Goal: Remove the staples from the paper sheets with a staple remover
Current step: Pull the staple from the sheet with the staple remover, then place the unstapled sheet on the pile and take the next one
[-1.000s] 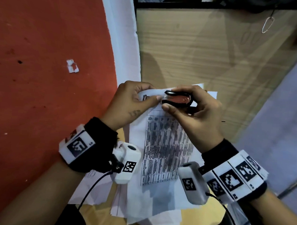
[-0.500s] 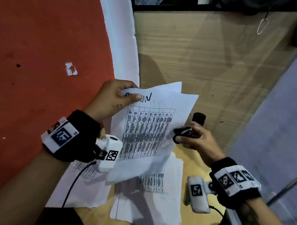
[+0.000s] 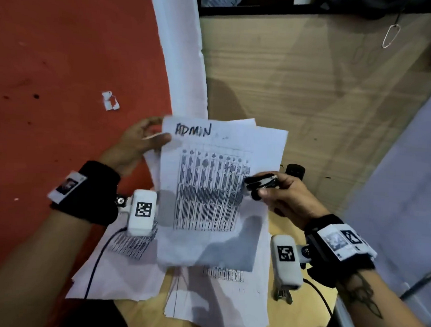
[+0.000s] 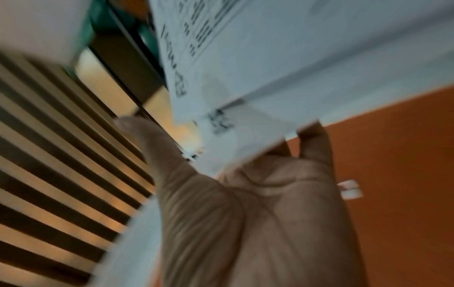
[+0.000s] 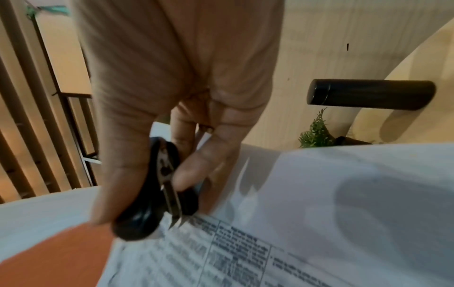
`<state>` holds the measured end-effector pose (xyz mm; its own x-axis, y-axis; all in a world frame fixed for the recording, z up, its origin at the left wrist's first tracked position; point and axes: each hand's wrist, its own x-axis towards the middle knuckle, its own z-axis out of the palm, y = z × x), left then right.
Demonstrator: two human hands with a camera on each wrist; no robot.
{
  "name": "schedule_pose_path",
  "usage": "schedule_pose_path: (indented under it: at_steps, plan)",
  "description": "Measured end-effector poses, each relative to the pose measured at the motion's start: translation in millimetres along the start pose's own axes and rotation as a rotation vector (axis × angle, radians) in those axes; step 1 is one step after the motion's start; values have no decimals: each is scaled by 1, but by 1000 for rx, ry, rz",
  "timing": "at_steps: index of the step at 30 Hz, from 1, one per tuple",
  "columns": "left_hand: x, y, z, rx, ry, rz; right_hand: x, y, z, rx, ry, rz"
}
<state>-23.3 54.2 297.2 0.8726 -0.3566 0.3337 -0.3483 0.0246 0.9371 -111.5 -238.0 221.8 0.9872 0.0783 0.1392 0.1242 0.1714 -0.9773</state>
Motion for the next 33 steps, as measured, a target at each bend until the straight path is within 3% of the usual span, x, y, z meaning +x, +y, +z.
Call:
schedule_pose_path:
  at_steps: [3,5,8,15,18,21,25,29,33]
  plan:
    - [-16,-50,5,-149,45,-191,0,1,-6,133,63,3]
    - [-29,-80,17,-68,58,-173,1,5,-6,219,75,28]
    - [-40,-96,36,15,213,-95,5,13,0,225,98,100]
    - [-34,-122,-60,23,434,-238,-2,54,-14,-41,337,215]
    - [-40,-146,-104,58,436,-429,-10,101,-24,8,427,351]
    - [-48,-195,-133,156,417,-706,-19,155,-25,69,489,540]
    - [-51,-257,-142,307,346,-844,-32,207,-16,45,496,696]
    - [-51,-311,-147,442,401,-997,-38,236,-13,-8,483,768]
    - [-41,-330,-144,559,357,-981,-41,252,-16,-48,468,791]
